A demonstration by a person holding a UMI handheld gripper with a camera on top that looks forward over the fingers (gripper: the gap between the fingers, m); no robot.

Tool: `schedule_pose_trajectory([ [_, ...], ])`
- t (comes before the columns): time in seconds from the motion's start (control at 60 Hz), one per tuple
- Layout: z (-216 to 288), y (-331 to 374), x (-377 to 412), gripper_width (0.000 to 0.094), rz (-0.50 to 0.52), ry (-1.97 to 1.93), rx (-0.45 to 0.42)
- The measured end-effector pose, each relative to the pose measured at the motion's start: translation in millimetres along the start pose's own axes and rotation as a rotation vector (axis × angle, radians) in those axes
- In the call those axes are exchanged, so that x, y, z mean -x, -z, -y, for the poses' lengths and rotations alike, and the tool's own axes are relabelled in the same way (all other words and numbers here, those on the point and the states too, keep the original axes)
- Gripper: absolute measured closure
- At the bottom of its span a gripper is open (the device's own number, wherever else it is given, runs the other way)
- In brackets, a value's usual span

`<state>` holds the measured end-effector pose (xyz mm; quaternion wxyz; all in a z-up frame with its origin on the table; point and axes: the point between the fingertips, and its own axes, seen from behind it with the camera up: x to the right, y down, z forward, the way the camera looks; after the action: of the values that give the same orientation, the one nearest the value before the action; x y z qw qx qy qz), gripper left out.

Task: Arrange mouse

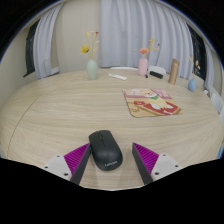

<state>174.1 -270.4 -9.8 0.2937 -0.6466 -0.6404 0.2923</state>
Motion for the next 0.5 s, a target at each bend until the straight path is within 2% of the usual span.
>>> schedule_pose_trajectory([
  [0.35, 21, -27, -4, 0.0092, -0.005, 0.007, -0.014],
  [0.417, 22, -28, 1, 0.0205, 0.009, 0.016, -0.011],
  [0.467, 23, -29, 3, 0.0421, 0.012, 0.022, -0.012],
  [0.5, 23, -28, 0, 0.0453, -0.001, 0.025, -0.013],
])
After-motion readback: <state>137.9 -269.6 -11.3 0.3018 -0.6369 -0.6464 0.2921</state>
